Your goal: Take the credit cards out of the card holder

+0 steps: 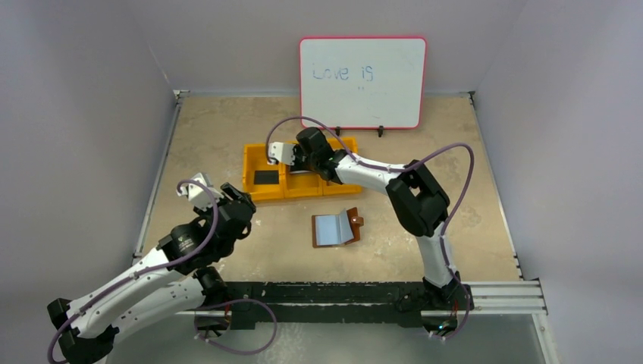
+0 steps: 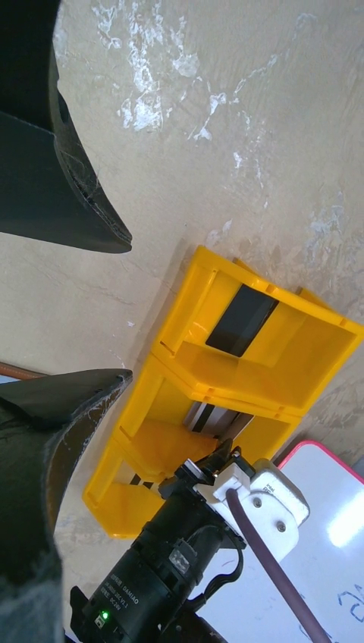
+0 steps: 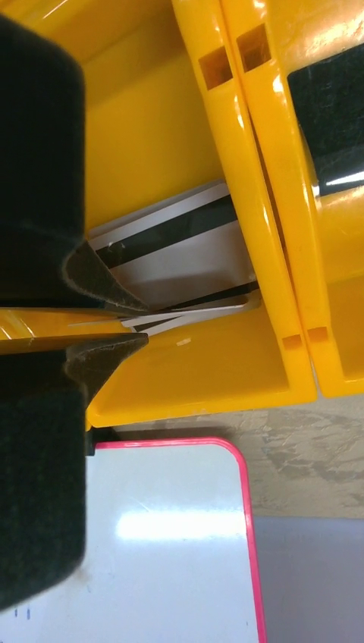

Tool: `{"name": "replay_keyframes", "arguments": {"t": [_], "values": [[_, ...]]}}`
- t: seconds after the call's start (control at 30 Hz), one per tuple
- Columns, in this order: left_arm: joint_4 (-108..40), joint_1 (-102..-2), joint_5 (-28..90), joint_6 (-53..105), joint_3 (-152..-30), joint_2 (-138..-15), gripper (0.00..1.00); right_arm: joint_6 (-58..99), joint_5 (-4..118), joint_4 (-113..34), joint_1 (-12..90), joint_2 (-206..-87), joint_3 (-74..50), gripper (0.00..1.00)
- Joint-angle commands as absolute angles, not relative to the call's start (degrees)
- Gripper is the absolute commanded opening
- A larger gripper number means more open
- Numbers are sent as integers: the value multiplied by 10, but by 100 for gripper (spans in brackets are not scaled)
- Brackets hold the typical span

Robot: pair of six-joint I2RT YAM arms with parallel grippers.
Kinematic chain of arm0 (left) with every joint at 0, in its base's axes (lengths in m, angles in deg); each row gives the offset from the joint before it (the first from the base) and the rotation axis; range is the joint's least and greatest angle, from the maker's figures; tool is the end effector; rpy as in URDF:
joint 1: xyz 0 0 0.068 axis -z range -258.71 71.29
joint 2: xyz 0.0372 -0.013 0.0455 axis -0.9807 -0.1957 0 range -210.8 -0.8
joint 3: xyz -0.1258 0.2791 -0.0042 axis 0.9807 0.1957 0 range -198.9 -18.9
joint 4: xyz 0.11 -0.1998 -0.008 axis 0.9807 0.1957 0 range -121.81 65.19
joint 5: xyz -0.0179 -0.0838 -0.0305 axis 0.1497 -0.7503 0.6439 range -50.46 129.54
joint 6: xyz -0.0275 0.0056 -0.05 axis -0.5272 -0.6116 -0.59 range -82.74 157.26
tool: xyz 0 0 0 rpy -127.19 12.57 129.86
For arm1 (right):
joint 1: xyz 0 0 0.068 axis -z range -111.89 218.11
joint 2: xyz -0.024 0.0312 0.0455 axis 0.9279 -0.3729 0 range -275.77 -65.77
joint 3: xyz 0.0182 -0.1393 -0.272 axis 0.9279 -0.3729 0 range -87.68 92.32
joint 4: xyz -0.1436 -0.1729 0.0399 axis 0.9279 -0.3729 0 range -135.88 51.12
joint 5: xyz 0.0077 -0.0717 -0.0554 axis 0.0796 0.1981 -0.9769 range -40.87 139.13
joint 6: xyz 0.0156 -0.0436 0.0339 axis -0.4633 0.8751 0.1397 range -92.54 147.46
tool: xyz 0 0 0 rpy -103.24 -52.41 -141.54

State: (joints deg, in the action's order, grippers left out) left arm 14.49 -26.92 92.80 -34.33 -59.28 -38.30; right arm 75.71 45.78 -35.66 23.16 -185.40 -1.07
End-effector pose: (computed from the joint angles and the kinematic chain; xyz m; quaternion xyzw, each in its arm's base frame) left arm 0.0630 -0.0276 0.2979 -0.3156 0.7784 -0.1159 0.5301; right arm 0.3380 0.3339 0.2521 -0.6182 0.6049 -0.0397 0.5003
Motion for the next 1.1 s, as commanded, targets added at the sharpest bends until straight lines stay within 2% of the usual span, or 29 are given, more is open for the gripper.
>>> {"name": "replay_keyframes", "arguments": {"t": [0.0,0.33,0.5,0.6,0.67,0.7,0.83,1.07], "values": [[150,-271,949,-355,-590,-378,57,777,461,-349,227,-1849,16,16],[150,-271,945,-354,-591,-381,57,761,491,-363,227,-1838,12,23],[151,-271,944,-358,-591,-380,57,689,523,-361,227,-1808,12,24],[150,-271,944,-360,-590,-379,57,588,566,-357,228,-1793,18,20],[151,-271,944,-360,-590,-379,57,532,575,-360,228,-1791,17,6],[152,-272,943,-360,-590,-378,57,503,577,-362,228,-1791,17,3],[151,-271,940,-361,-591,-376,57,431,594,-371,228,-1796,1,0],[151,-272,934,-361,-590,-377,57,429,645,-401,228,-1822,-5,0]]}}
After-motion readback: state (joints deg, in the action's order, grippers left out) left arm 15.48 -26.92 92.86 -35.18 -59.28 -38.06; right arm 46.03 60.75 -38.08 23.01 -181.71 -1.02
